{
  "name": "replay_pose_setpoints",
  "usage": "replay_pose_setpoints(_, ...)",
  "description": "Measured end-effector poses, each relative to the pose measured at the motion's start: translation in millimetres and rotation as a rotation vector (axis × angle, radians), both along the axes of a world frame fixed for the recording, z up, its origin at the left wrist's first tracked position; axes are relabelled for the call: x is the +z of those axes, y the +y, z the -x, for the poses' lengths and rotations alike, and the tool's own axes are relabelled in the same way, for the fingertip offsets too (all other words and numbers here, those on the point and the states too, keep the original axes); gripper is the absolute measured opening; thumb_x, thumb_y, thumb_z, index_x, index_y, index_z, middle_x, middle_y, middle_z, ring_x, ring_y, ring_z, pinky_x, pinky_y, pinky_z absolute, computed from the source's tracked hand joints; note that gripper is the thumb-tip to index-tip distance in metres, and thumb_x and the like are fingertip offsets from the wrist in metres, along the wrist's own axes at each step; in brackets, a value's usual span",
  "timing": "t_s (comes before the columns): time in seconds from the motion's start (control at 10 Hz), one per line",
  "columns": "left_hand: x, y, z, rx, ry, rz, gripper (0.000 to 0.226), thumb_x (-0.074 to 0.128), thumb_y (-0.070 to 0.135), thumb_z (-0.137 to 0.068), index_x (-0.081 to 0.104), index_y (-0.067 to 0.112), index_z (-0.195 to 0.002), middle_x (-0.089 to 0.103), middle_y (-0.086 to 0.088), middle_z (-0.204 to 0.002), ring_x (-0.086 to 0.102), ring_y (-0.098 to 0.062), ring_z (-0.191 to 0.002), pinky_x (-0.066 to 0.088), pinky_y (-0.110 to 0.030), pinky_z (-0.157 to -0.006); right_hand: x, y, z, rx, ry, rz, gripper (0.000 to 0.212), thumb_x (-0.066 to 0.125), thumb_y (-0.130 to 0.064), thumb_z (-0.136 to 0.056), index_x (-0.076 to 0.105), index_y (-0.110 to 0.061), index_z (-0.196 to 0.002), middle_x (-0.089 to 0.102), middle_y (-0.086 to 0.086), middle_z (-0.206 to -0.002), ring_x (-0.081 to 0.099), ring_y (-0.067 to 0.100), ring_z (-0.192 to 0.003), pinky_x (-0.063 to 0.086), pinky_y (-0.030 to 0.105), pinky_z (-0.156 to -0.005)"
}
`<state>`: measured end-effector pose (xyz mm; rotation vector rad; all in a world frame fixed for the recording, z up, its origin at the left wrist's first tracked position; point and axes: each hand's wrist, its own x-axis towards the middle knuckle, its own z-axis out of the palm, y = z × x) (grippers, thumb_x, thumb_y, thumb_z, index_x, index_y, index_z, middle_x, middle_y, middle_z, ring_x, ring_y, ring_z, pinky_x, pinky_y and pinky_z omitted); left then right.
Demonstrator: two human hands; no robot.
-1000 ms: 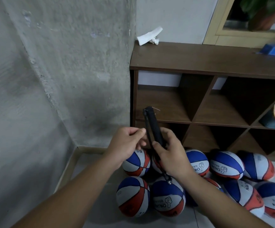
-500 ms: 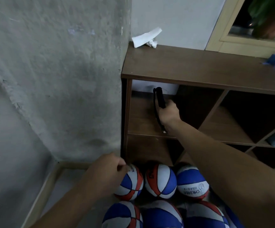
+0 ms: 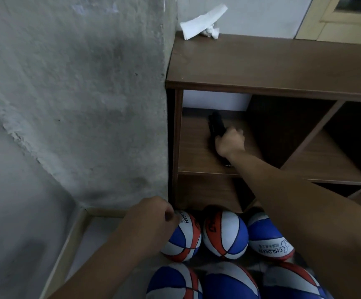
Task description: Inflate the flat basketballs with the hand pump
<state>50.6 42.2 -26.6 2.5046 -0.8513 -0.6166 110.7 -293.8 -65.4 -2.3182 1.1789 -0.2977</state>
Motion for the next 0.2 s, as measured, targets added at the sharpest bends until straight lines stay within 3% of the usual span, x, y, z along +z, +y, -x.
replay_pose_setpoints(0.2, -0.2, 2.7, 2.4, -0.056, -0.061, 0.003, 0.048, 0.059, 0.043, -0.108, 0.059, 0.023, -0.064, 0.058, 0.001, -0.065, 0.056, -0.008, -0.059, 0.038, -0.021, -0.055, 15.5, 3.6, 18.1, 0.024, 0.026, -0.085, 0.076, 0.063, -0.061, -0.099, 0.047, -0.008, -0.151, 0.037, 0.019, -0.154, 0.049, 0.039, -0.134, 0.047, 0.049, -0.114)
